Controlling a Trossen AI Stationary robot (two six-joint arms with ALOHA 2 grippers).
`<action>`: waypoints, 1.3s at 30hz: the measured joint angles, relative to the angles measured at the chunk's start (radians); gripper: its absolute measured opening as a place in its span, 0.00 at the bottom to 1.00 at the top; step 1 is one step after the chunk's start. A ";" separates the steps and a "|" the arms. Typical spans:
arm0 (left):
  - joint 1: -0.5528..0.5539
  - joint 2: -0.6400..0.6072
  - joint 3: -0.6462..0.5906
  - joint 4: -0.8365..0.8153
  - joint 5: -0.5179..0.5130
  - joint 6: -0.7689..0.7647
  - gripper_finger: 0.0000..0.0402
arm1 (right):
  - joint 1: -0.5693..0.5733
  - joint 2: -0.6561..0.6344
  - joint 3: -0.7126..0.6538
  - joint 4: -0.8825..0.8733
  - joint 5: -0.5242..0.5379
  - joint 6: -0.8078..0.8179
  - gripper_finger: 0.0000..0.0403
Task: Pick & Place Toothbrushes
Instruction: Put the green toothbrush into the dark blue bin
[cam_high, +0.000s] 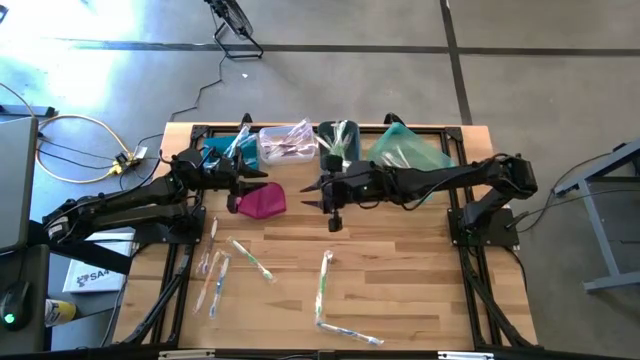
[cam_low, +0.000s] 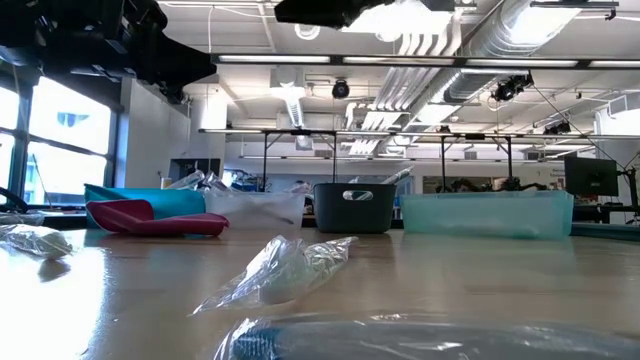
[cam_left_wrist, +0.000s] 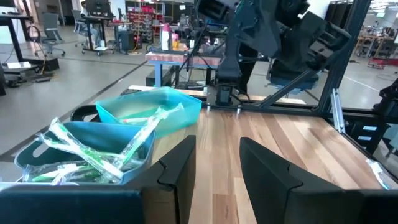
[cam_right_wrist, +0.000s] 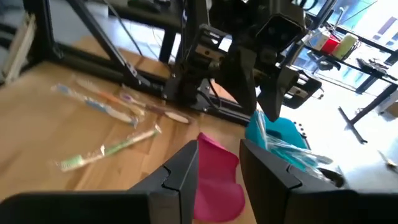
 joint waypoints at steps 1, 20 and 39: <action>0.000 0.000 0.000 0.000 0.000 0.000 0.30 | 0.006 0.000 0.016 -0.030 0.011 -0.018 0.27; 0.000 0.000 0.000 0.007 0.000 0.014 0.30 | 0.080 0.231 0.278 -0.381 -0.118 -0.123 0.27; 0.000 0.000 0.000 -0.001 0.000 0.011 0.30 | 0.134 0.240 0.232 -0.568 -0.214 -0.090 0.28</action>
